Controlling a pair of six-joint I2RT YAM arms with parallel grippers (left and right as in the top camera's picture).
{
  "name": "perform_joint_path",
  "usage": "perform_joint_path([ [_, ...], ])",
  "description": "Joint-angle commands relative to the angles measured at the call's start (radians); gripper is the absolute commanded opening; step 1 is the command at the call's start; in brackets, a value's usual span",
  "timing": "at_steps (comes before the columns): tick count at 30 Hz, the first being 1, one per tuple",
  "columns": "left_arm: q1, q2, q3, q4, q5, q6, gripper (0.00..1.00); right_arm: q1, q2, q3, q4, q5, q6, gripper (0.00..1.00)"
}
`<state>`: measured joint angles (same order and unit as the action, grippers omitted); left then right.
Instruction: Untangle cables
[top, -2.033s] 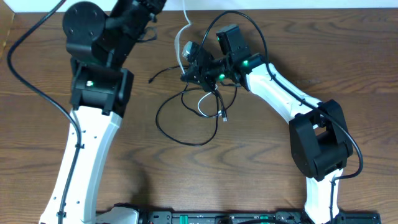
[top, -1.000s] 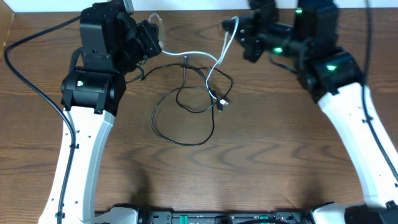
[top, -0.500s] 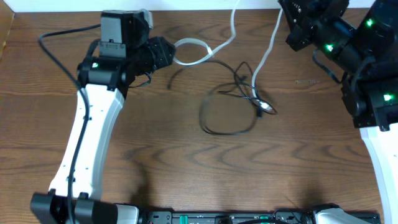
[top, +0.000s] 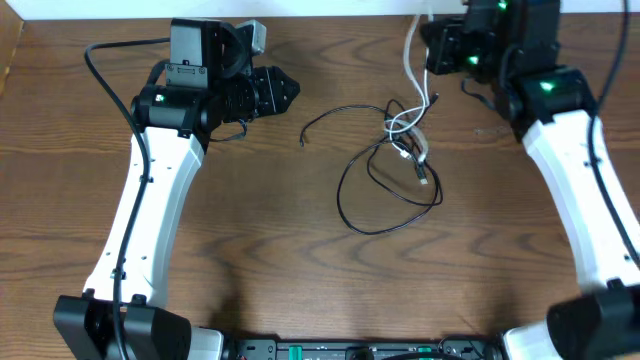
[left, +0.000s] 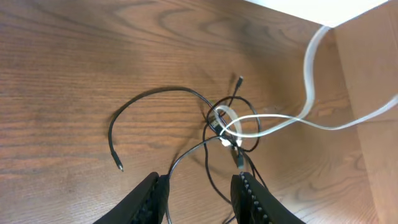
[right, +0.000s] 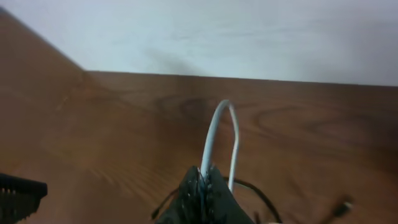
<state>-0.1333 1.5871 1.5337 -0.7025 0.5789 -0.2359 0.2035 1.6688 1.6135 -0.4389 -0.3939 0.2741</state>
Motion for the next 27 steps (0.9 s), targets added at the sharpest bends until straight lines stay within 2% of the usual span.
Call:
perform_joint_path([
  [1,0.003,0.005,0.008,-0.004,0.024,0.026,0.38,0.015,0.045,0.003,0.071,-0.154,0.035,0.01],
  [7,0.003,0.005,0.008,-0.004,0.024,0.026,0.38,0.03,0.035,0.003,0.324,-0.248,0.071,0.01],
  [11,0.003,0.005,0.008,-0.004,0.023,0.026,0.38,0.029,-0.015,0.003,0.494,-0.257,0.176,0.01],
  [15,0.003,0.005,0.008,-0.004,-0.004,0.026,0.38,0.013,-0.081,0.003,0.608,-0.244,0.342,0.01],
  [21,0.003,0.005,0.008,-0.004,-0.015,0.026,0.38,0.012,-0.184,0.003,0.616,-0.128,0.385,0.01],
  [27,0.003,0.005,0.008,-0.004,-0.015,0.026,0.38,0.013,-0.242,0.003,0.465,0.165,0.383,0.01],
])
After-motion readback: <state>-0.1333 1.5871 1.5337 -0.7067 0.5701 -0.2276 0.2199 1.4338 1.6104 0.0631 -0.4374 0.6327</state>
